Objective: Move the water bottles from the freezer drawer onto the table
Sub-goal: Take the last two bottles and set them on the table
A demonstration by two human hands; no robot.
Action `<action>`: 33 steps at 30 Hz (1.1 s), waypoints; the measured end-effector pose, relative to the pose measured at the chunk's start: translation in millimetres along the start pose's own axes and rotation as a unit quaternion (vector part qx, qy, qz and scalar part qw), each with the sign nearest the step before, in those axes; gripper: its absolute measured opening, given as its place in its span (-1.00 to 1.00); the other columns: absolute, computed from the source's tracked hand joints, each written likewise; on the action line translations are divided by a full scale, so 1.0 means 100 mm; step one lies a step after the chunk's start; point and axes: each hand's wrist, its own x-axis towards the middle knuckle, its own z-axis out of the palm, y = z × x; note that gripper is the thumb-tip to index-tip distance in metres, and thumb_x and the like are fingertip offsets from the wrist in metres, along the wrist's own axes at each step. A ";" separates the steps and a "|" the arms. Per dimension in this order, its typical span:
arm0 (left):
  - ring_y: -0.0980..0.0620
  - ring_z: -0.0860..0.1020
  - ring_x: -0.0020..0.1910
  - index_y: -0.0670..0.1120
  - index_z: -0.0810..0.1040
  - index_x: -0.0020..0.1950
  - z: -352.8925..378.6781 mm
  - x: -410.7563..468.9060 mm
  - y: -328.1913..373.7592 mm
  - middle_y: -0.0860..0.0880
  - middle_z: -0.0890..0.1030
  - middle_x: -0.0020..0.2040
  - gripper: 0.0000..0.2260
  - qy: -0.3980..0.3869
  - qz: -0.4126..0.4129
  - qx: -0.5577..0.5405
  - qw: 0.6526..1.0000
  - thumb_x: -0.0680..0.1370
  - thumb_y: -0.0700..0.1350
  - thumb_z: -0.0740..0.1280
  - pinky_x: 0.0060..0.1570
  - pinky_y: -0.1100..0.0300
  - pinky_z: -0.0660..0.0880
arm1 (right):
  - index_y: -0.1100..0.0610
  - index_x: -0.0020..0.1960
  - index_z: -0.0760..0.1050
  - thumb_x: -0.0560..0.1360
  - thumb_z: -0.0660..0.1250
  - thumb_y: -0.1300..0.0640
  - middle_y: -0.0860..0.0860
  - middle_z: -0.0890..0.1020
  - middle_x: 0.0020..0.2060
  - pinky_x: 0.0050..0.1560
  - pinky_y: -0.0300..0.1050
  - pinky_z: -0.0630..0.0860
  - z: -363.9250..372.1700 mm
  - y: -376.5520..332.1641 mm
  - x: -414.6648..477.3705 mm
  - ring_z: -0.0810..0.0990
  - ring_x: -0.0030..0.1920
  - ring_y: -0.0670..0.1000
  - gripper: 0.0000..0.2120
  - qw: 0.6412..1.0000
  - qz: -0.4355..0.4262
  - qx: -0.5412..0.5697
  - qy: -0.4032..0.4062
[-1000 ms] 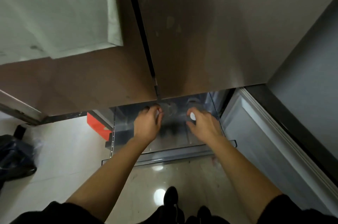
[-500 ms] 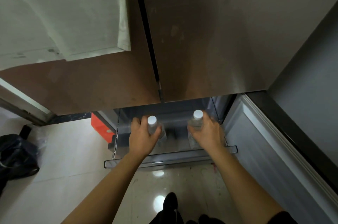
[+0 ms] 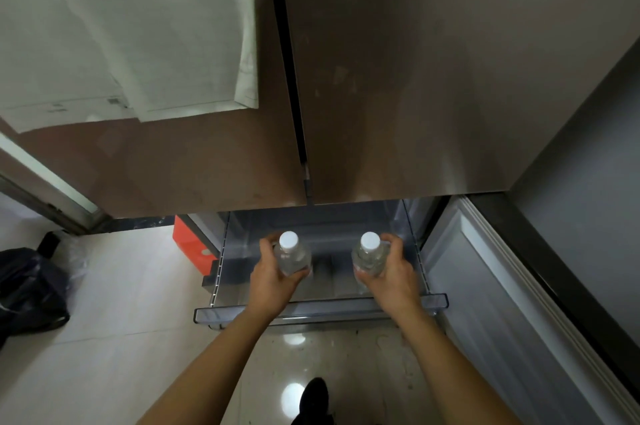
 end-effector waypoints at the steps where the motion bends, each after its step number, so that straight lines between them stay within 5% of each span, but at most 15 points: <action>1: -0.09 0.53 0.23 0.14 0.22 0.30 -0.03 -0.04 0.02 0.07 0.50 0.24 -0.30 0.001 0.005 -0.009 1.000 0.36 -0.08 0.60 0.18 0.02 0.53 | -0.07 0.39 0.22 0.41 0.56 0.06 0.08 0.57 0.24 -0.03 -0.16 0.44 -0.02 -0.02 -0.02 0.57 0.19 0.12 -0.30 1.000 -0.015 0.005 -0.012; 5: 0.05 0.50 0.19 0.12 0.28 0.32 -0.13 -0.29 0.20 0.23 0.48 0.16 -0.32 0.027 0.024 -0.048 0.998 0.36 -0.14 0.60 0.09 0.27 0.49 | -0.16 0.34 0.32 0.31 0.63 0.13 -0.05 0.57 0.22 0.13 -0.10 0.53 -0.04 -0.18 -0.08 0.54 0.24 0.02 -0.26 0.991 -0.114 0.032 -0.069; 10: 0.19 0.49 0.20 0.23 0.33 0.33 -0.42 -0.75 0.47 0.26 0.49 0.22 -0.34 0.121 0.049 -0.080 0.988 0.38 -0.14 0.59 0.05 0.47 0.47 | -0.21 0.40 0.33 0.35 0.59 0.18 -0.26 0.47 0.21 0.10 -0.33 0.41 -0.04 -0.65 -0.29 0.46 0.19 -0.23 -0.24 0.957 -0.219 0.104 -0.158; 14: 0.16 0.48 0.26 0.17 0.36 0.41 -0.90 -1.22 0.57 0.23 0.50 0.29 -0.33 0.207 0.046 -0.086 0.973 0.40 -0.12 0.57 0.20 0.31 0.48 | -0.19 0.42 0.27 0.35 0.60 0.19 -0.37 0.44 0.21 -0.02 -0.52 0.36 0.13 -1.08 -0.57 0.40 0.12 -0.48 -0.20 0.924 -0.255 0.169 -0.230; 16: 0.13 0.51 0.27 0.13 0.39 0.43 -1.22 -1.49 0.56 0.19 0.53 0.32 -0.34 0.235 0.048 -0.094 0.966 0.40 -0.14 0.57 0.20 0.24 0.51 | -0.21 0.35 0.33 0.35 0.60 0.22 -0.34 0.49 0.22 0.02 -0.55 0.40 0.30 -1.30 -0.77 0.45 0.16 -0.45 -0.26 0.904 -0.287 0.177 -0.263; 21: 0.22 0.53 0.23 0.19 0.39 0.39 -1.98 -2.19 0.34 0.27 0.57 0.23 -0.33 0.276 0.038 -0.089 0.956 0.41 -0.25 0.56 0.05 0.44 0.45 | -0.28 0.35 0.36 0.37 0.58 0.26 -0.22 0.57 0.26 0.23 -0.29 0.49 0.82 -1.81 -1.42 0.54 0.26 -0.20 -0.26 0.851 -0.361 0.176 -0.338; 25: 0.32 0.52 0.18 0.22 0.36 0.37 -2.61 -2.90 -0.09 0.39 0.56 0.16 -0.34 0.320 0.013 -0.083 0.944 0.42 -0.22 0.56 0.02 0.49 0.44 | -0.32 0.34 0.32 0.42 0.54 0.29 -0.36 0.58 0.17 0.19 -0.34 0.48 1.45 -2.19 -2.18 0.55 0.24 -0.24 -0.25 0.809 -0.412 0.151 -0.392; 28: 0.43 0.48 0.16 0.24 0.30 0.41 -3.12 -3.54 -0.53 0.53 0.49 0.13 -0.30 0.370 -0.006 -0.067 0.927 0.43 -0.17 0.55 -0.01 0.54 0.41 | -0.34 0.38 0.31 0.42 0.55 0.24 -0.32 0.60 0.18 0.23 -0.19 0.53 2.07 -2.44 -2.87 0.57 0.21 -0.22 -0.25 0.782 -0.443 0.127 -0.420; 31: 0.34 0.46 0.24 0.36 0.26 0.40 -3.71 -4.29 -1.05 0.46 0.48 0.20 -0.27 0.431 -0.038 -0.060 0.899 0.42 -0.11 0.56 0.07 0.44 0.43 | -0.16 0.50 0.29 0.43 0.55 0.17 -0.23 0.58 0.26 0.30 -0.05 0.52 2.78 -2.71 -3.74 0.55 0.26 -0.18 -0.24 0.755 -0.458 0.121 -0.453; 33: 0.32 0.45 0.25 0.37 0.27 0.39 -4.06 -4.75 -1.35 0.38 0.47 0.24 -0.28 0.475 -0.057 -0.054 0.877 0.42 -0.09 0.56 0.15 0.34 0.42 | -0.25 0.48 0.28 0.44 0.55 0.12 -0.25 0.55 0.28 0.31 -0.06 0.51 3.20 -2.88 -4.28 0.53 0.29 -0.18 -0.25 0.728 -0.485 0.118 -0.470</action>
